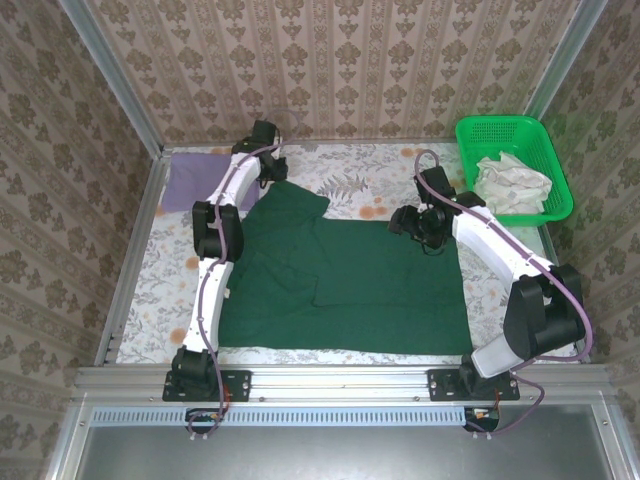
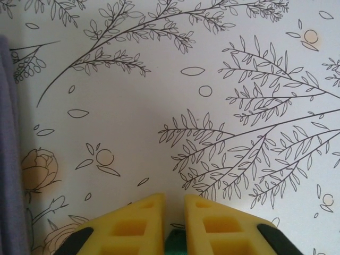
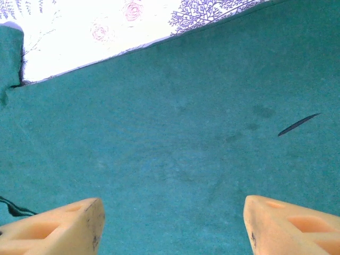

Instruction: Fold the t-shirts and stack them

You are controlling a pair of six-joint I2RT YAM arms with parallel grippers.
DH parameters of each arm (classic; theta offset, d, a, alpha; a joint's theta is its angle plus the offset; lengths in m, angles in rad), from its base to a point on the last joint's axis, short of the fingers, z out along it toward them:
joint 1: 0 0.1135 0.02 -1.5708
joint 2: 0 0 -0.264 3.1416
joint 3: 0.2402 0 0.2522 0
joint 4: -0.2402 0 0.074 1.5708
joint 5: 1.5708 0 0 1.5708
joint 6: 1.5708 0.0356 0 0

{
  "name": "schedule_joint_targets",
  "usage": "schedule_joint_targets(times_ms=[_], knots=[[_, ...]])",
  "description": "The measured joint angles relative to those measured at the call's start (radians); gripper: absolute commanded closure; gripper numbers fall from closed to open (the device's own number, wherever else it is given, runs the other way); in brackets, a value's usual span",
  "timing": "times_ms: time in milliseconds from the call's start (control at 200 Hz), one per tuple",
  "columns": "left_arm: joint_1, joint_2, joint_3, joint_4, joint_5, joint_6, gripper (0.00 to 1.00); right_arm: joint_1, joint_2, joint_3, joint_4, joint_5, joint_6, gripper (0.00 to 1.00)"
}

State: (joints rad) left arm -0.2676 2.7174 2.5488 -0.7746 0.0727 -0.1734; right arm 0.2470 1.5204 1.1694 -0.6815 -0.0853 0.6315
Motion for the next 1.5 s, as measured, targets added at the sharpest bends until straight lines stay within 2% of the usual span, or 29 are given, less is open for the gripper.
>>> schedule_joint_targets(times_ms=[200,335,650,800,1080,1350,1500], knots=[[0.0,-0.023,-0.043,0.02,-0.001,0.005,1.0,-0.05,0.008,0.008,-0.007,0.01,0.0,0.29],[-0.004,-0.028,-0.053,0.023,0.002,0.007,1.0,-0.103,0.072,0.041,-0.003,0.033,-0.006,0.3],[-0.037,-0.088,-0.158,0.067,0.005,0.006,1.0,-0.225,0.319,0.144,0.029,0.114,-0.052,0.43],[-0.076,-0.13,-0.219,0.085,0.006,0.005,1.0,-0.23,0.385,0.178,0.066,0.182,-0.061,0.47],[-0.117,-0.306,-0.433,0.184,-0.033,0.0,1.0,-0.23,0.395,0.165,0.191,0.298,-0.055,0.46],[-0.111,-0.462,-0.573,0.263,-0.059,-0.009,1.0,-0.212,0.395,0.141,0.232,0.311,0.0,0.45],[-0.111,-0.566,-0.706,0.294,-0.055,-0.009,1.0,-0.195,0.395,0.118,0.237,0.31,0.027,0.43]])
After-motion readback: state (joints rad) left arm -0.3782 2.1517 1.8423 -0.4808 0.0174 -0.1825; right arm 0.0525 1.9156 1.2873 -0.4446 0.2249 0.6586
